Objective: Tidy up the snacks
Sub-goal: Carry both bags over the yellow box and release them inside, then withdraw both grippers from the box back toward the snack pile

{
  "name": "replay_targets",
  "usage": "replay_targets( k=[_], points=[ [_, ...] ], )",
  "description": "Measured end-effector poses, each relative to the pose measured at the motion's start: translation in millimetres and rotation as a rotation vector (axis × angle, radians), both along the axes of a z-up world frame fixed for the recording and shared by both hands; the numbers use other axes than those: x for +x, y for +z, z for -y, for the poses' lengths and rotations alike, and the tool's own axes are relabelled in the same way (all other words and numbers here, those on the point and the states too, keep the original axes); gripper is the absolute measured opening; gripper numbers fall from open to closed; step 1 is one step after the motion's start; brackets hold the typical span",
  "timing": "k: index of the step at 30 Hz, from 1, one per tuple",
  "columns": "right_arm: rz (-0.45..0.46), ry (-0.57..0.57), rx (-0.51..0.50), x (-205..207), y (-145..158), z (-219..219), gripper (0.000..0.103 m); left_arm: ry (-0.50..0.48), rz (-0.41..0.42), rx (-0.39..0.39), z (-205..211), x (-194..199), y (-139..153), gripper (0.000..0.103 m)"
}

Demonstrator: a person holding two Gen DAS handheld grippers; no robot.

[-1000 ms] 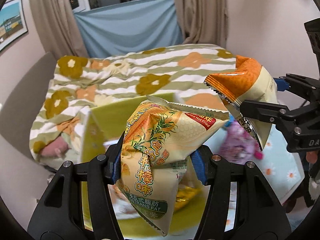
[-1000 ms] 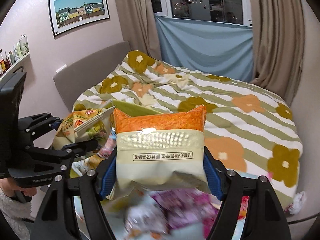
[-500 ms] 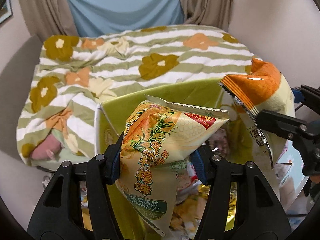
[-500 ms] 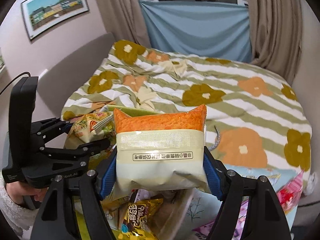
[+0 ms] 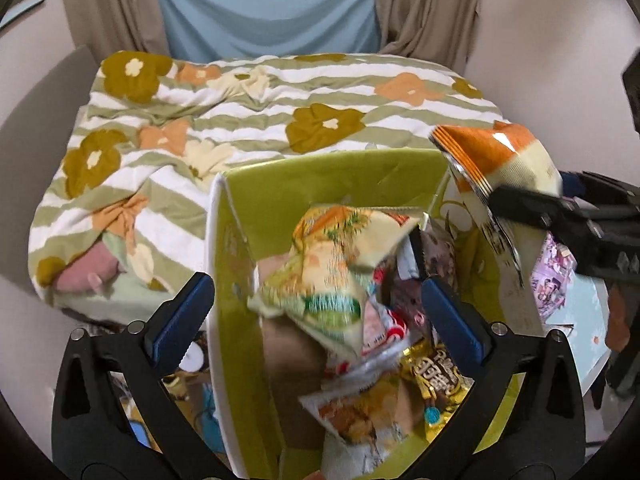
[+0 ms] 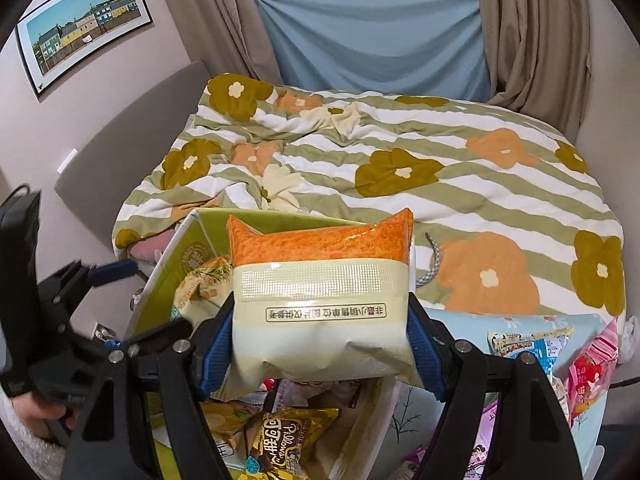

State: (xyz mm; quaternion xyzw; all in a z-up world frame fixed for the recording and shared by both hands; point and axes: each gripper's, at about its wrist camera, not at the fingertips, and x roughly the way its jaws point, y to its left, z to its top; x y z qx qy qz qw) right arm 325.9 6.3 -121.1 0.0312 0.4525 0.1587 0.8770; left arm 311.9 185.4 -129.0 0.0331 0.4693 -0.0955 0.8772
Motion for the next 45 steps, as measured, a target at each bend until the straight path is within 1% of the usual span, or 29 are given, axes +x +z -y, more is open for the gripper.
replay_targets(
  k=[5, 8, 10, 12, 13, 14, 16, 19, 23, 31, 37, 42, 45],
  points=[
    [-0.030, -0.001, 0.020, 15, 4, -2, 0.074, 0.043, 0.004, -0.003, -4, -17, 8, 0.103],
    [-0.049, 0.012, 0.015, 27, 0, -9, 0.075, 0.063, 0.004, 0.029, -7, -21, 6, 0.103],
    [-0.053, 0.013, 0.011, 36, -6, -15, 0.076, 0.073, -0.002, 0.037, -10, -22, 3, 0.103],
    [-0.056, 0.004, 0.018, 41, -13, -17, 0.085, 0.079, -0.015, 0.027, -12, -24, -2, 0.103],
    [-0.055, -0.006, 0.031, 43, -17, -16, 0.096, 0.081, -0.023, 0.022, -13, -26, -6, 0.103],
    [-0.053, -0.011, 0.040, 42, -19, -16, 0.103, 0.081, -0.028, 0.022, -13, -27, -8, 0.103],
    [-0.035, -0.032, 0.039, 39, -24, -13, 0.103, 0.082, -0.038, 0.025, -12, -30, -13, 0.103],
    [-0.022, -0.023, 0.024, 35, -26, -14, 0.103, 0.081, -0.051, 0.021, -11, -33, -19, 0.103],
    [0.000, -0.017, -0.001, 27, -22, -11, 0.103, 0.075, -0.042, 0.021, -9, -38, -17, 0.103],
    [0.036, -0.018, 0.020, 6, 4, -1, 0.103, 0.070, 0.013, 0.022, -4, -54, 11, 0.103],
    [0.069, -0.024, 0.033, -20, 29, 9, 0.103, 0.064, 0.060, 0.019, -1, -69, 37, 0.103],
    [0.109, -0.061, 0.036, -50, 53, 31, 0.103, 0.040, 0.100, 0.025, 10, -82, 57, 0.103],
    [0.120, -0.102, 0.029, -72, 64, 51, 0.103, 0.000, 0.116, 0.003, 21, -89, 64, 0.103]
  ],
)
